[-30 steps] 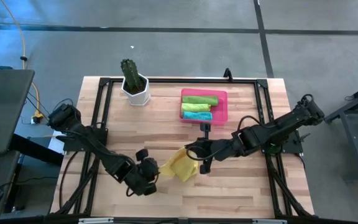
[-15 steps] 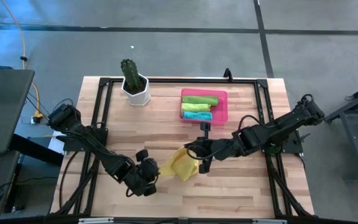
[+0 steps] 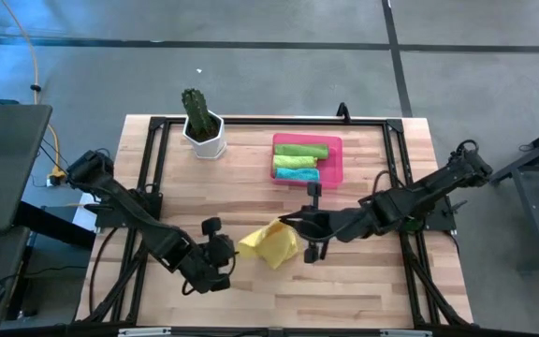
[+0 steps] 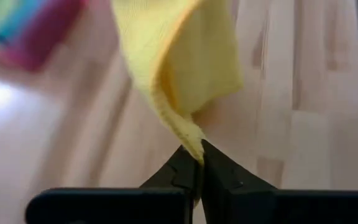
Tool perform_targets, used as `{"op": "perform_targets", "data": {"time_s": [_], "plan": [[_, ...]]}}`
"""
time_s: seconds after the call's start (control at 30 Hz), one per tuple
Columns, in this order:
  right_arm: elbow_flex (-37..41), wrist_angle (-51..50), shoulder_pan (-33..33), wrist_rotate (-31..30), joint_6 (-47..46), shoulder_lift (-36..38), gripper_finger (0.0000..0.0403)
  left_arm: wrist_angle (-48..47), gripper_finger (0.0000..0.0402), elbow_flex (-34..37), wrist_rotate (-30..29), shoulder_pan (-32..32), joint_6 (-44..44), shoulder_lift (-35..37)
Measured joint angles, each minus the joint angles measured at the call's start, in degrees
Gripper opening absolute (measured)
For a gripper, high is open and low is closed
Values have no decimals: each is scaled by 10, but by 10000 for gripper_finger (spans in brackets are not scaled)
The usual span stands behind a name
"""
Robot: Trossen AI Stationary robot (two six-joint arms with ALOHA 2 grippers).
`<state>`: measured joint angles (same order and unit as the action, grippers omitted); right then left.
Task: Roll microfiber towels into tight, uniform cylinder then place into a basket
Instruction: Roll the yellow microfiber cloth
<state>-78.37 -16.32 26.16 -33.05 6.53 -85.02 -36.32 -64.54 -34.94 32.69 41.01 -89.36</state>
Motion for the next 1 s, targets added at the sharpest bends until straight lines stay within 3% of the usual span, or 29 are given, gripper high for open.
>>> {"op": "perform_targets", "data": {"time_s": [0.17,0.4,0.53,0.67,0.83,1.0], "plan": [[0,2,15,-16,29,28,0,-159,2,-119,-50,0,-55,7],[17,-6,20,-7,169,41,0,-351,1,-267,-154,-6,-119,7],[58,45,13,-26,142,42,0,-429,0,-324,-178,-10,-100,7],[132,145,6,-70,87,64,0,-462,0,-329,-152,-12,-68,7],[243,319,-16,-64,84,89,0,-479,0,-306,-135,-22,-48,-1],[317,375,-47,-66,56,94,0,-481,0,-269,-155,-48,-68,0]]}}
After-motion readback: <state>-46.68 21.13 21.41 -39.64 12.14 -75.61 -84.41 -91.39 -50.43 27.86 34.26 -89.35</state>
